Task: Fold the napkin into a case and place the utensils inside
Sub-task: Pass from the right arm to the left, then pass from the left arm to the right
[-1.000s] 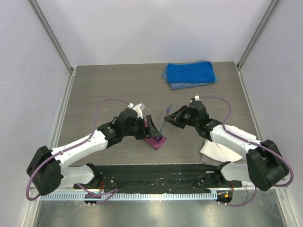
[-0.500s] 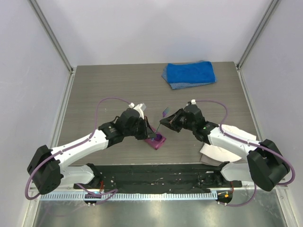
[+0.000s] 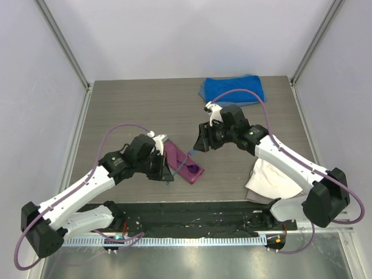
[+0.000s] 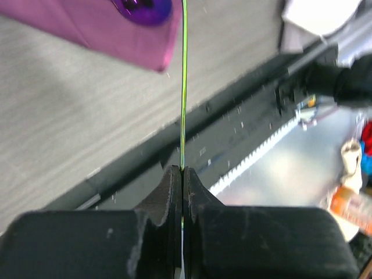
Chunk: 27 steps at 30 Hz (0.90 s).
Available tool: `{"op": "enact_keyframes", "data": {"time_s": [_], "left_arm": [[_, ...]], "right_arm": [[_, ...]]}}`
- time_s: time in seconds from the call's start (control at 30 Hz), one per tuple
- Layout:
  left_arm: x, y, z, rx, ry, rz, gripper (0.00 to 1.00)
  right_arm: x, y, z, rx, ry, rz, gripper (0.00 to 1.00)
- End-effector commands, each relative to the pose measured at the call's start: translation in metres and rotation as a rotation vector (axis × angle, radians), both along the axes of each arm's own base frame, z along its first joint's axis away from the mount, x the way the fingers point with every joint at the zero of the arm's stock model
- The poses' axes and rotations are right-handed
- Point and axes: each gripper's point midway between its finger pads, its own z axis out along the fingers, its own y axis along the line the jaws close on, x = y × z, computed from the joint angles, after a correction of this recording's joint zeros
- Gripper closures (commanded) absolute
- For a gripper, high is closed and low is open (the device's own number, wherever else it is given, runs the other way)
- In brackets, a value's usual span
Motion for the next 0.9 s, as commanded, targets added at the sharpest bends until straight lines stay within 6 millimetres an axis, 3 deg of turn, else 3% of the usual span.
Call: {"op": "enact_keyframes", "data": {"time_s": [0.0, 0.13, 0.23, 0.33, 0.87], "left_arm": [[-0.038, 0.009, 0.032, -0.048, 0.007, -0.194, 1.00], [-0.056, 0.020, 0.040, -0.043, 0.003, -0.266, 1.00], [-0.069, 0.025, 0.045, -0.060, 0.012, -0.309, 1.00], [-0.069, 0.027, 0.048, -0.061, -0.005, -0.311, 1.00], [-0.079, 0.031, 0.059, -0.084, -0.031, -0.365, 1.00]], "right_arm": [[-0.026, -0.008, -0.005, -0.115, -0.099, 0.295, 0.41], [-0.058, 0.012, -0.002, 0.015, 0.002, 0.489, 0.41], [-0.064, 0.016, -0.008, 0.047, 0.023, 0.512, 0.43], [-0.077, 0.022, -0.005, 0.106, 0.052, 0.571, 0.48], [-0.092, 0.026, -0.020, 0.100, 0.116, 0.613, 0.57]]}}
